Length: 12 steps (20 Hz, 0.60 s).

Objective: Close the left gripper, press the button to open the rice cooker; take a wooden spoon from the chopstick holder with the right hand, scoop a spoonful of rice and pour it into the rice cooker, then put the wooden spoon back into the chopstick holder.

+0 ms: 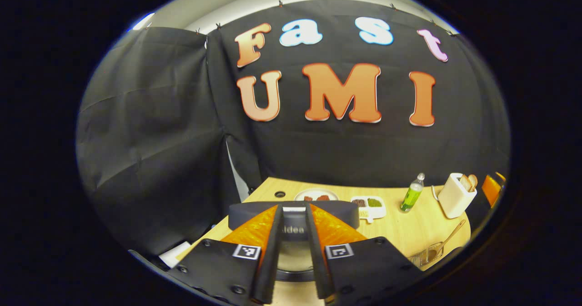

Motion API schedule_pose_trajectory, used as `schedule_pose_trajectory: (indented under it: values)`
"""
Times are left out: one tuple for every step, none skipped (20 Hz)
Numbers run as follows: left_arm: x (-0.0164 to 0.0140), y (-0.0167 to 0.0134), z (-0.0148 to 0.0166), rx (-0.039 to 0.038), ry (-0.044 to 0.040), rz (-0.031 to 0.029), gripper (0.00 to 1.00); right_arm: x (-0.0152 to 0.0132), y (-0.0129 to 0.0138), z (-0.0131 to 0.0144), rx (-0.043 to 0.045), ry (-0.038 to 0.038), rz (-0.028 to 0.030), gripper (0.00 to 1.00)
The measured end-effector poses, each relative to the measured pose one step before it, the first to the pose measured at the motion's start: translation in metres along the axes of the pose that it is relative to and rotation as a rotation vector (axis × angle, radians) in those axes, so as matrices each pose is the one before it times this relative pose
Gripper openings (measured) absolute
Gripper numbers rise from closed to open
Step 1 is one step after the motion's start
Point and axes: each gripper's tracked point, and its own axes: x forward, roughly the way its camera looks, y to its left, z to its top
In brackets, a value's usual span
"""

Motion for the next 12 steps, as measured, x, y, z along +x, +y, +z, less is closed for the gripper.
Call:
schedule_pose_trajectory:
  values:
    - [-0.00373, -0.00268, 0.00314, -0.00645, -0.02087, -0.00831, 0.48, 0.00027, -0.00233, -0.00138, -0.00014, 0.00176, -0.00330, 0.93]
    - [-0.00271, -0.00139, 0.00195, -0.00247, -0.01774, -0.00762, 0.56, -0.00012, -0.00265, -0.00234, 0.00074, 0.00314, -0.00283, 0.93]
    - [-0.00260, -0.00131, 0.00229, -0.00081, -0.01756, -0.00803, 0.64, 0.00065, -0.00268, -0.00159, 0.00208, 0.00334, -0.00228, 0.93]
    - [-0.00529, -0.00395, 0.00005, 0.00410, -0.02268, -0.01276, 0.72, 0.00103, -0.00298, -0.00429, 0.00016, 0.00627, -0.00193, 0.93]
    - [-0.00213, -0.00258, 0.00395, 0.00680, -0.02514, -0.00696, 0.75, 0.00030, -0.00312, -0.00381, 0.00219, 0.01012, -0.00262, 0.93]
    - [-0.00438, -0.00140, 0.00214, 0.01227, -0.02562, -0.00372, 0.78, 0.00119, -0.00317, -0.00626, 0.00627, 0.01427, -0.00092, 0.93]
    - [-0.00338, -0.00213, 0.00529, 0.01686, -0.02653, -0.00190, 0.82, 0.00010, -0.00322, -0.00589, 0.01040, 0.01894, -0.00146, 0.93]
    - [-0.00421, -0.00289, 0.00311, 0.01880, -0.02487, -0.00141, 0.86, 0.00075, -0.00367, -0.00651, 0.00957, 0.01686, -0.00311, 0.93]
    - [-0.00398, -0.00444, 0.00410, 0.01778, -0.01844, -0.00615, 0.93, 0.00102, -0.00420, -0.00627, 0.00990, 0.01635, -0.00605, 0.93]
    - [-0.00422, -0.00452, 0.00133, 0.01337, -0.01034, -0.00626, 1.00, 0.00057, -0.00451, -0.00593, 0.00919, 0.01519, -0.00595, 0.93]
    - [-0.00311, -0.00262, 0.00232, 0.00807, -0.00593, -0.00316, 1.00, 0.00113, -0.00564, -0.00638, 0.00683, 0.01624, -0.00981, 0.93]
    - [-0.00159, -0.00193, 0.00044, 0.00631, -0.00634, 0.00323, 1.00, 0.00230, -0.00588, -0.00632, 0.00508, 0.01669, -0.01090, 0.93]
